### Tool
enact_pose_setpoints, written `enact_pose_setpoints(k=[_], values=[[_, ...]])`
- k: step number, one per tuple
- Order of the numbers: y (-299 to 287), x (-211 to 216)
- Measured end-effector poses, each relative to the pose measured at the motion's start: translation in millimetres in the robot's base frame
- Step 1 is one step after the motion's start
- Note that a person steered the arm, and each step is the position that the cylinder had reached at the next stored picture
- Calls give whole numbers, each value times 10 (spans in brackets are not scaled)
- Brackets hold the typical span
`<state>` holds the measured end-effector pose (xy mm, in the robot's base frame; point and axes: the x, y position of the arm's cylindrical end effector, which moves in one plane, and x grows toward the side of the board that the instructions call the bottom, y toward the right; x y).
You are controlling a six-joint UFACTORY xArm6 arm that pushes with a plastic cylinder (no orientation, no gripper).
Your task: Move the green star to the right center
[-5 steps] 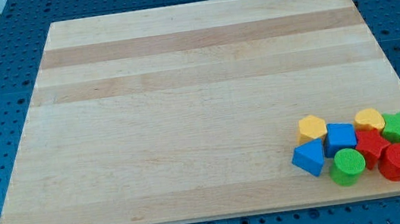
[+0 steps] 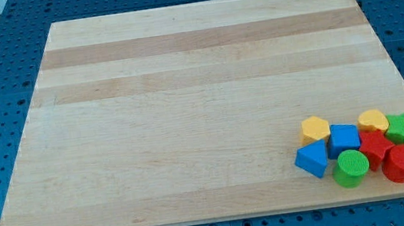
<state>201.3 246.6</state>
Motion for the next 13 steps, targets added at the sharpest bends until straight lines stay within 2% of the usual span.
enact_pose_setpoints(k=[2, 3, 4, 5, 10, 11, 12, 13], values=[[755, 94], [769, 94], [932, 279], [987, 460], [782, 571], [941, 1056], [952, 1725], [952, 2573]])
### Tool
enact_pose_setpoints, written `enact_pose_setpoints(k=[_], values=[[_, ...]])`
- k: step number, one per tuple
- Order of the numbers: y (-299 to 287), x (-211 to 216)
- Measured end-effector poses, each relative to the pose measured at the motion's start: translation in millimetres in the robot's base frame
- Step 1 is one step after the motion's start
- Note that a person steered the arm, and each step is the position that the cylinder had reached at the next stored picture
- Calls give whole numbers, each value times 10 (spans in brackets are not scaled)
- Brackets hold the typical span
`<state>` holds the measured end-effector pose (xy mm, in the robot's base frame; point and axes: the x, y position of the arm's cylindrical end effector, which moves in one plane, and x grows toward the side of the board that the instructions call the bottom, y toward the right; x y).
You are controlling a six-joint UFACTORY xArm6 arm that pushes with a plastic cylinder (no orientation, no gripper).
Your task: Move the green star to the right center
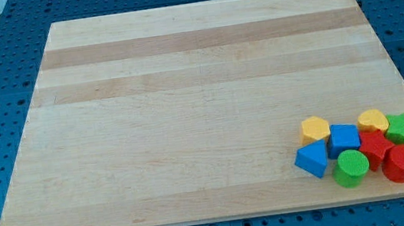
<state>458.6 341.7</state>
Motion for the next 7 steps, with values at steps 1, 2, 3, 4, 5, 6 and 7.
enact_pose_setpoints(k=[1, 2, 3, 4, 5, 6, 7], values=[[-101, 702], [-365, 1291], [-395, 1377], [-545, 1546], [-470, 1569], [-437, 1513], [-437, 1486]])
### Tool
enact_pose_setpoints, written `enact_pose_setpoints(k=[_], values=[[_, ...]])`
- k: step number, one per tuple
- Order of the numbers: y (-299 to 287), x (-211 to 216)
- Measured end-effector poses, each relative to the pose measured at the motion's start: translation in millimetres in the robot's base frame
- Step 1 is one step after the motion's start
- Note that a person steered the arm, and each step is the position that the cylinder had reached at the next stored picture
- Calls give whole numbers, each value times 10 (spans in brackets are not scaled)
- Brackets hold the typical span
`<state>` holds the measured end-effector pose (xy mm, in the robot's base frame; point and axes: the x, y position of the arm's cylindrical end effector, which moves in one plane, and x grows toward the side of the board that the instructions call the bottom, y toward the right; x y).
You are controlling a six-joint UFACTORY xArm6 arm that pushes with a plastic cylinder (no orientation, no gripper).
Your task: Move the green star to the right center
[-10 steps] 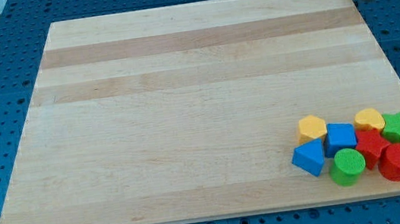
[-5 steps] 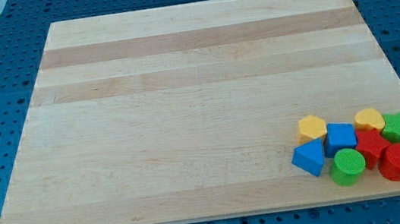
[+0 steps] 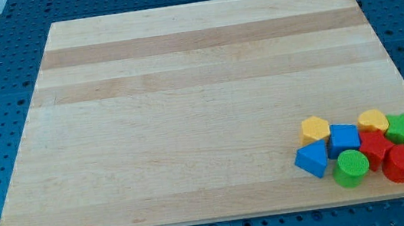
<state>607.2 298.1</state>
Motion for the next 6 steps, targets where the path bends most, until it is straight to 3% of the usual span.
enact_pose_setpoints(k=[3, 6], values=[[-82, -478], [-109, -423]])
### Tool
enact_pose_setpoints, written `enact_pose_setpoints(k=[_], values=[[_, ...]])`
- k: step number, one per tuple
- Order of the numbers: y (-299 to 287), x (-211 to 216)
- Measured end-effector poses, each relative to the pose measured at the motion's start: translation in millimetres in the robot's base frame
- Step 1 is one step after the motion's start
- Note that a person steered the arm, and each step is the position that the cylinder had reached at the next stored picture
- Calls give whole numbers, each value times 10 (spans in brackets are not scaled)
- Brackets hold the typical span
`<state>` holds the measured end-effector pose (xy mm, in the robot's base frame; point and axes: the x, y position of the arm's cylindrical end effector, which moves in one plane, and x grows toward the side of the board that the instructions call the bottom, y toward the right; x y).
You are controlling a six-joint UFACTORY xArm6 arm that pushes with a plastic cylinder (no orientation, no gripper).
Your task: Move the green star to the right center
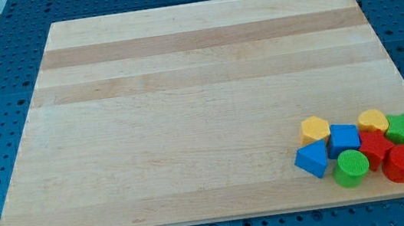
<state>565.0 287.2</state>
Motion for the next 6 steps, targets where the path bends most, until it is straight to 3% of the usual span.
enact_pose_setpoints(k=[6], values=[[-558, 52]])
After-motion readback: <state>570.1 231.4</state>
